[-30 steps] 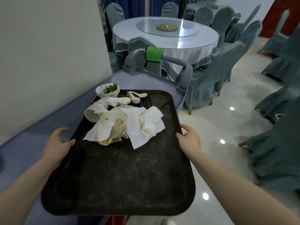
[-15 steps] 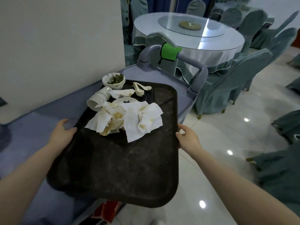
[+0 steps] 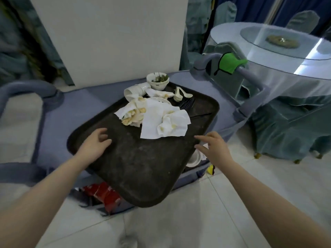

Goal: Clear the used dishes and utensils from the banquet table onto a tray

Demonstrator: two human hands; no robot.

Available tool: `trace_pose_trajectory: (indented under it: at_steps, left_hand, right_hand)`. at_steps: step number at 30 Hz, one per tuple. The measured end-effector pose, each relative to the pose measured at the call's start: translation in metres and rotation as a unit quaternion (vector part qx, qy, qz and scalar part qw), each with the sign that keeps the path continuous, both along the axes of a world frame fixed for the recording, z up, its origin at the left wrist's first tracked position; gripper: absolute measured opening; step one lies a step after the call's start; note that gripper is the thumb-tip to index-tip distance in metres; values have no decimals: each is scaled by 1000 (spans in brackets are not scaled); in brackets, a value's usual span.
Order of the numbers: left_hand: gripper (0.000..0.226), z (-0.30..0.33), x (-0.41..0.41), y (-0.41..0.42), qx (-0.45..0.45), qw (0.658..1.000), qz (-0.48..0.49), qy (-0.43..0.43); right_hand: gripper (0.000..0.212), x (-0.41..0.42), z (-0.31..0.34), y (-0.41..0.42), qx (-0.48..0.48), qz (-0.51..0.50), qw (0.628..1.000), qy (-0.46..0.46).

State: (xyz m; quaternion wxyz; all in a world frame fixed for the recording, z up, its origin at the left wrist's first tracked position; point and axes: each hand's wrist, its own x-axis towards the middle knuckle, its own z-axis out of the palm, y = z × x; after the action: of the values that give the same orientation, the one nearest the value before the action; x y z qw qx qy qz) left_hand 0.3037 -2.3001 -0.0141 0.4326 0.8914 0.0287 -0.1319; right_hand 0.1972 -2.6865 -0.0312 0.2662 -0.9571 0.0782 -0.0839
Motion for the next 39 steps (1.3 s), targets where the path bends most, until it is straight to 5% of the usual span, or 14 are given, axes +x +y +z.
trace_pose_trajectory:
  at_steps: [6, 10, 16, 25, 39]
  left_hand:
    - [46, 7, -60, -16, -48, 997, 55, 4]
    - [40, 8, -92, -24, -42, 996, 78, -14]
    - [38, 23, -109, -18, -69, 990, 120, -38]
    - [36, 53, -108, 23, -90, 964, 244, -46]
    - [30, 64, -71, 67, -100, 973, 208, -28]
  right_hand:
    - [46, 23, 19, -28, -174, 216, 956, 94]
    - [31, 25, 13, -26, -152, 234, 959, 39]
    - [39, 41, 5, 9, -235, 297, 925, 14]
    - [38, 63, -7, 110, -206, 265, 942, -11]
    - [40, 110, -13, 171, -215, 215, 950, 66]
